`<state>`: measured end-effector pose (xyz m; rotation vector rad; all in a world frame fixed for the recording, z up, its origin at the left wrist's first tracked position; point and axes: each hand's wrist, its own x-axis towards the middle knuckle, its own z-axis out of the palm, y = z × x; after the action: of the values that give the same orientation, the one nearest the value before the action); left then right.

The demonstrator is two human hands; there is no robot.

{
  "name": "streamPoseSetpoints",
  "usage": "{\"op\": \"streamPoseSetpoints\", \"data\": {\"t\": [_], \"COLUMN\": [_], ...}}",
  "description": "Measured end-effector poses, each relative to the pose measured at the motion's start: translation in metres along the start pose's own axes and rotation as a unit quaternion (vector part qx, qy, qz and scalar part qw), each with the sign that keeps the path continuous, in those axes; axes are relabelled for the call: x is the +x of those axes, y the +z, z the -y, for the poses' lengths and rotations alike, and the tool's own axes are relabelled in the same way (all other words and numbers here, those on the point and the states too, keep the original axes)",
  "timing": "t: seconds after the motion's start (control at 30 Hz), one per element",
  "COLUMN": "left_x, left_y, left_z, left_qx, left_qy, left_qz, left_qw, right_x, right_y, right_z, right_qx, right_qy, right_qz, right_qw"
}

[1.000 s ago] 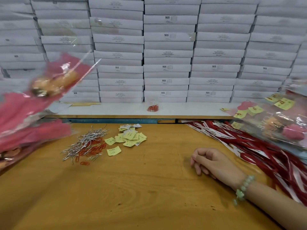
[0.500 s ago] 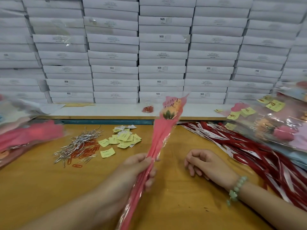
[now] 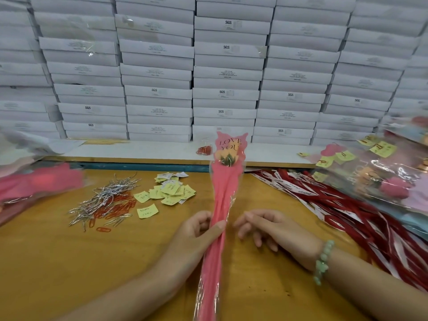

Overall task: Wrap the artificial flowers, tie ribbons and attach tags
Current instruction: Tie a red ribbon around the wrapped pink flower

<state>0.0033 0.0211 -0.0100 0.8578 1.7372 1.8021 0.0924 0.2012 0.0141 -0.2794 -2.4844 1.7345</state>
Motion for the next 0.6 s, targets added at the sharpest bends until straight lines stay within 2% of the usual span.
{"op": "streamPoseSetpoints", "data": {"t": [0.1,0.3,0.43,0.6], "left_x": [0.001,0.001,0.001,-0.001], "left_y": [0.002,0.006,0.005,-0.002], "left_z": [0.001,0.001,-0.002,-0.006], "left_qx": [0.025,0.066,0.049,-0.003], "left_qy": [0.014,0.031,0.008,-0.019], "left_qz": [0.014,0.03,0.022,0.054], "left_qw": [0.999,0.997,0.999,0.998], "right_x": [0.005,0.01,0.01,0.009], "right_y": [0.017,0.024,0.019,0.018], "right_z": [0.008,0.005,0.002,0.0], "right_qx": [0.038,0.113,0.169,0.167], "right_qy": [0.002,-0.013,-0.015,-0.02], "right_qz": [0.006,-0.031,-0.021,0.004], "right_qw": [0.999,0.993,0.985,0.986]}}
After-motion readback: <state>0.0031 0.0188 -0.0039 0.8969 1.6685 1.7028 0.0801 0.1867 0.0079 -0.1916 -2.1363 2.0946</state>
